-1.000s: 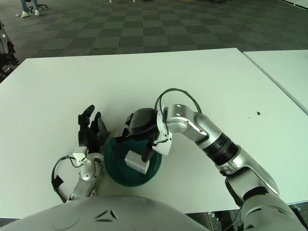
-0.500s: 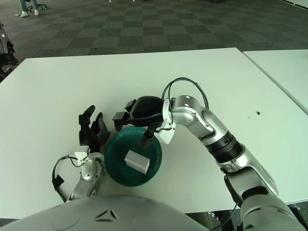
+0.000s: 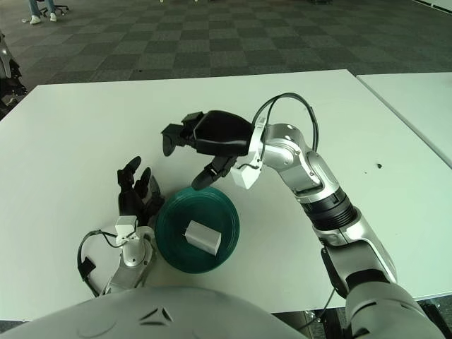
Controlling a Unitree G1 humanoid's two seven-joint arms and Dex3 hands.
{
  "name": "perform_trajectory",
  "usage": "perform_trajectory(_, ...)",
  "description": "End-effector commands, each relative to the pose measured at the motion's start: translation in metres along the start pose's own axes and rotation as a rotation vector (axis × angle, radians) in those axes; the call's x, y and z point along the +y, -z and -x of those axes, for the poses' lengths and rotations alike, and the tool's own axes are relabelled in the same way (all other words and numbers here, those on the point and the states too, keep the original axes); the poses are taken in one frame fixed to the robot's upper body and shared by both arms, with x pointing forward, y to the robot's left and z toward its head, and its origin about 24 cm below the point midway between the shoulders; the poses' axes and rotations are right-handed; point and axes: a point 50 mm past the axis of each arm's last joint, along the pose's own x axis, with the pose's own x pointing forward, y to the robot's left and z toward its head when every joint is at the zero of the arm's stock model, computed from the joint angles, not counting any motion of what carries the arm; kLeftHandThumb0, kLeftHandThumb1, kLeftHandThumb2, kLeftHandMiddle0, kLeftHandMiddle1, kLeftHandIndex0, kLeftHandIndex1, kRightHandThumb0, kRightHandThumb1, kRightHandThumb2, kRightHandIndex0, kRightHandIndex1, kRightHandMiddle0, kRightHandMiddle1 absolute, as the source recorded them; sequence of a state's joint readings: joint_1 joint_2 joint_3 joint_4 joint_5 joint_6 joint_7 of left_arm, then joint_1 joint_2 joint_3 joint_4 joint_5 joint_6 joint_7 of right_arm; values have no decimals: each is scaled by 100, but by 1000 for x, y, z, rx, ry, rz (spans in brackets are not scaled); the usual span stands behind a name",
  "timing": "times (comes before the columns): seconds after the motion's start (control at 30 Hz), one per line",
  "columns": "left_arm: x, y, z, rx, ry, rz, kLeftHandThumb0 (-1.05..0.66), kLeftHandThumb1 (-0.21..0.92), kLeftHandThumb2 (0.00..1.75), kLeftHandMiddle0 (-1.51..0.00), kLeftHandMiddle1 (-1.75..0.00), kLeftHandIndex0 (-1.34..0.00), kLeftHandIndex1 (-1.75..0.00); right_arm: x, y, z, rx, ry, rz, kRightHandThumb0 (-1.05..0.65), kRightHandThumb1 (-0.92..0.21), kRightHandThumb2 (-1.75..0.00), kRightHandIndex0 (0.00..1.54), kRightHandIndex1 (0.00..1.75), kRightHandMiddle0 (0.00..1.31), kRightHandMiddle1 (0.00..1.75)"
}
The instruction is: Put the charger into the plate.
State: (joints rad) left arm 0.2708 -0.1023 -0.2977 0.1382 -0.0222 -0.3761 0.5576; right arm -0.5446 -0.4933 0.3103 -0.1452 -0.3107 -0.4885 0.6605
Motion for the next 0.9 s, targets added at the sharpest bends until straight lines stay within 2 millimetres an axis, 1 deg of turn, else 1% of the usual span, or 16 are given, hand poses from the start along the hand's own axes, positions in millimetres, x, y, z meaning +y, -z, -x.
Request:
perform_trajectory(0.0, -11, 25, 6, 143, -45, 74, -91, 92, 88, -48, -38, -1, -92, -5, 24, 10, 101, 43, -92, -82, -92, -50, 40, 74, 9, 113)
perform_trajectory(0.03, -10, 28, 6, 148, -43, 73, -91, 92, 88, -45, -44, -1, -94, -3, 33, 12, 129, 47, -123, -81, -92, -48, 42, 63, 9, 109)
perform_trajectory(0.07, -10, 31, 6, 150, -42, 72, -91, 92, 88, -44, -46, -1, -95, -2, 39, 15, 148, 49, -145, -80, -92, -47, 42, 58, 9, 106)
perform_trajectory(0.13, -10, 33, 6, 149, -31, 69, -92, 92, 87, -41, -51, -3, -98, 9, 52, 30, 219, 57, -321, -77, -92, -42, 44, 38, 9, 98)
perform_trajectory(0.2, -10, 34, 7, 145, -22, 62, -91, 92, 87, -39, -53, -5, -101, 22, 56, 41, 273, 92, -459, -75, -92, -39, 43, 28, 8, 94)
perform_trajectory(0.3, -7, 35, 10, 131, 0, 17, -91, 92, 88, -38, -55, -8, -105, 57, 67, 59, 404, 275, -753, -72, -92, -37, 41, 20, 6, 90)
perform_trajectory(0.4, -4, 33, 15, 111, 27, -15, -91, 92, 90, -37, -56, -10, -107, 81, 71, 70, 511, 446, -945, -72, -92, -38, 39, 16, 4, 89)
perform_trajectory(0.43, -2, 32, 17, 104, 36, -22, -91, 92, 90, -37, -56, -10, -108, 85, 69, 72, 547, 504, -986, -72, -92, -38, 39, 15, 4, 89)
perform_trajectory(0.53, 0, 31, 19, 92, 52, -30, -90, 92, 91, -37, -56, -11, -109, 90, 62, 75, 611, 602, -1061, -75, -92, -42, 39, 12, 5, 89)
perform_trajectory(0.63, 2, 31, 20, 84, 79, -62, -90, 92, 90, -37, -56, -11, -109, 102, 49, 83, 685, 691, -1141, -78, -92, -46, 37, 10, 5, 89)
perform_trajectory(0.77, 6, 32, 22, 81, 107, -123, -88, 92, 90, -36, -55, -9, -108, 116, 31, 87, 751, 746, -1188, -83, -92, -51, 33, 5, 2, 86)
perform_trajectory(0.87, 10, 34, 23, 81, 116, -149, -87, 92, 93, -36, -55, -6, -111, 126, 23, 87, 783, 754, -1200, -88, -92, -57, 30, 2, 0, 80)
